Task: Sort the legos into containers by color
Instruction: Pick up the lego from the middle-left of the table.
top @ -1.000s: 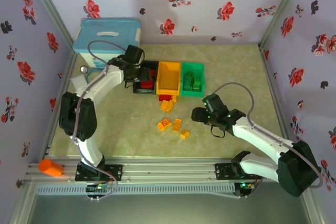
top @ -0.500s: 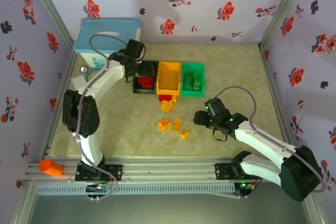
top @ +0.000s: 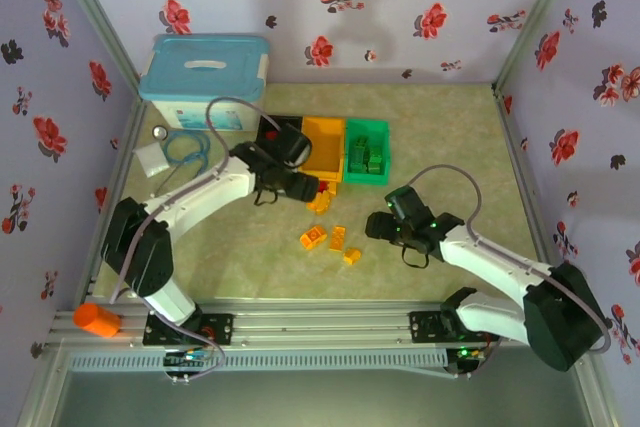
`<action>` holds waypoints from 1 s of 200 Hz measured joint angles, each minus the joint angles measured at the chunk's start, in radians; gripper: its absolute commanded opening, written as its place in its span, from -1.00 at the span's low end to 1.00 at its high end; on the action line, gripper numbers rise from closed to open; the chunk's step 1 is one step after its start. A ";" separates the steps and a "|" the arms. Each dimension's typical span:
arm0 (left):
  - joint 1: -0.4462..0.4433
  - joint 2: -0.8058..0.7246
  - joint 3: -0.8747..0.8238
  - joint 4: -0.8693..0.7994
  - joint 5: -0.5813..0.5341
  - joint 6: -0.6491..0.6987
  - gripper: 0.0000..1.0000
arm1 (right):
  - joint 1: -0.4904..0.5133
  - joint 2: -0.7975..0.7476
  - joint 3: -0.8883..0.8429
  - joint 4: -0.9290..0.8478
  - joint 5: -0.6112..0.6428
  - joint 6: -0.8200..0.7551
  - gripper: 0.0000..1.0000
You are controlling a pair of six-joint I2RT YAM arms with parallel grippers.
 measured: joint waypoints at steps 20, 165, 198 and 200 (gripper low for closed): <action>-0.072 -0.006 -0.055 0.004 0.027 0.018 0.65 | 0.000 0.023 0.002 0.007 -0.001 0.000 0.54; -0.185 0.120 -0.142 0.064 0.096 0.037 0.27 | 0.008 0.024 0.023 0.031 -0.007 0.004 0.50; -0.192 0.147 -0.141 0.071 0.092 0.036 0.06 | 0.008 0.024 0.023 0.031 -0.007 0.007 0.49; -0.192 0.150 -0.141 0.072 0.090 0.035 0.05 | 0.008 0.024 0.023 0.031 -0.007 0.007 0.49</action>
